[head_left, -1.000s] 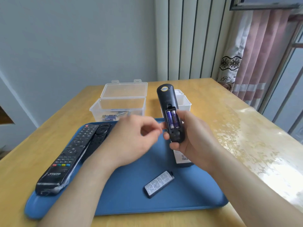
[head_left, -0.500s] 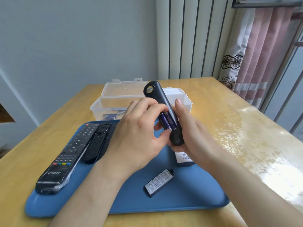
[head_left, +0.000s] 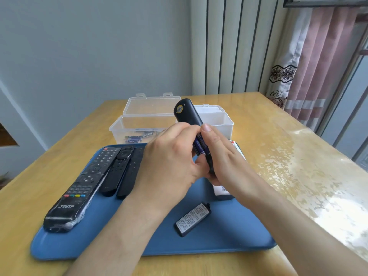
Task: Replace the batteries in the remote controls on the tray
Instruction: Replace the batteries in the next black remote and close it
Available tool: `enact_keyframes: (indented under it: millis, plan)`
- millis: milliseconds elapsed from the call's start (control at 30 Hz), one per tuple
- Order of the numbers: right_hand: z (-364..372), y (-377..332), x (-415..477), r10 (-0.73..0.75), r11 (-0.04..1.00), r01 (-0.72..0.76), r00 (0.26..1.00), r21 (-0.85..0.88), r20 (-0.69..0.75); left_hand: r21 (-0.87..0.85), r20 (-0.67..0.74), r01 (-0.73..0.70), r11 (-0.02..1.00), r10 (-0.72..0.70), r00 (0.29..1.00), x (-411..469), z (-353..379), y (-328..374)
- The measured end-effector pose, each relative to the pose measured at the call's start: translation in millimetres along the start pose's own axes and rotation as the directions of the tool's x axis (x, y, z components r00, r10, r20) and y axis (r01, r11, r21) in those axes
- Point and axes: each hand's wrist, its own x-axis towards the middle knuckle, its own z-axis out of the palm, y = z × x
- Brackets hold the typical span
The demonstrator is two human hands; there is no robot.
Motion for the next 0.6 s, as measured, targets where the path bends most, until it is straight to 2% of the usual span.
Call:
enact_keyframes:
  millis: [100, 167, 267, 333, 433, 600]
  plan:
    - [-1.9, -0.2, -0.7, 0.058, 0.997, -0.057, 0.998, 0.049, -0.016, -0.041, 0.014, 0.003, 0.999, -0.002, 1.000, 0.8, 1.4, -1.6]
    - [-3.9, 0.3, 0.3, 0.123, 0.984, -0.120, 0.992, 0.129, -0.011, -0.130, 0.025, 0.022, 0.991, -0.019, 1.000, 1.9, 1.6, -3.5]
    - [-4.9, 3.2, 4.8, 0.116, 0.936, -0.130, 0.991, 0.326, 0.063, -0.349, 0.074, 0.152, 0.925, -0.135, 0.988, 2.9, -1.4, -2.4]
    - [-5.2, 5.9, 7.5, 0.117, 0.885, -0.156, 0.986, 0.440, 0.115, -0.437, 0.106, 0.222, 0.872, -0.195, 0.975, 3.0, -3.0, -0.8]
    - [-5.8, 8.3, 8.7, 0.127, 0.851, -0.181, 0.982, 0.493, 0.142, -0.448, 0.109, 0.221, 0.866, -0.192, 0.975, 1.9, -4.3, 1.0]
    - [-2.6, 5.2, 6.9, 0.132, 0.881, -0.171, 0.984, 0.442, 0.117, -0.328, 0.090, 0.131, 0.935, -0.107, 0.990, 1.4, -5.6, 1.5]
